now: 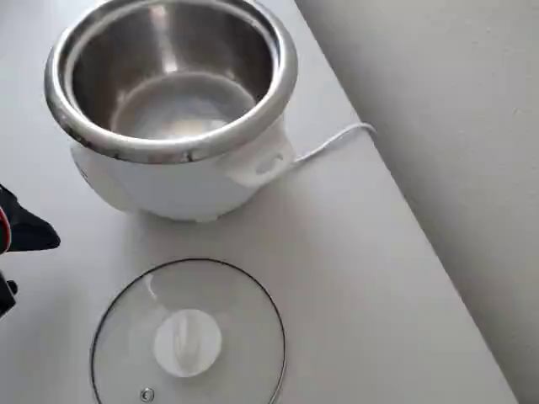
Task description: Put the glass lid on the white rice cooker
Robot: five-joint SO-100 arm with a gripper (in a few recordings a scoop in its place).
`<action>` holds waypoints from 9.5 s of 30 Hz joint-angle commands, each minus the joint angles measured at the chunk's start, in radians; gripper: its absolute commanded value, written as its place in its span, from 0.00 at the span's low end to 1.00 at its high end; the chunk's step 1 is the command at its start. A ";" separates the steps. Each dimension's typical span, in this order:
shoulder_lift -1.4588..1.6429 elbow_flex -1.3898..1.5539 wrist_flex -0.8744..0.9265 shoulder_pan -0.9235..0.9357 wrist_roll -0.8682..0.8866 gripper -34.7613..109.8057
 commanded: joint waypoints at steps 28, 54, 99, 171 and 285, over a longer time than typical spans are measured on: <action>0.011 -0.003 0.002 -0.005 0.000 0.24; 0.011 -0.003 0.002 -0.005 0.000 0.24; -1.720 -0.726 -1.459 0.509 -0.179 0.45; -1.209 -1.816 -0.627 0.380 0.071 0.24; -1.305 -1.660 -0.687 -0.172 0.115 0.32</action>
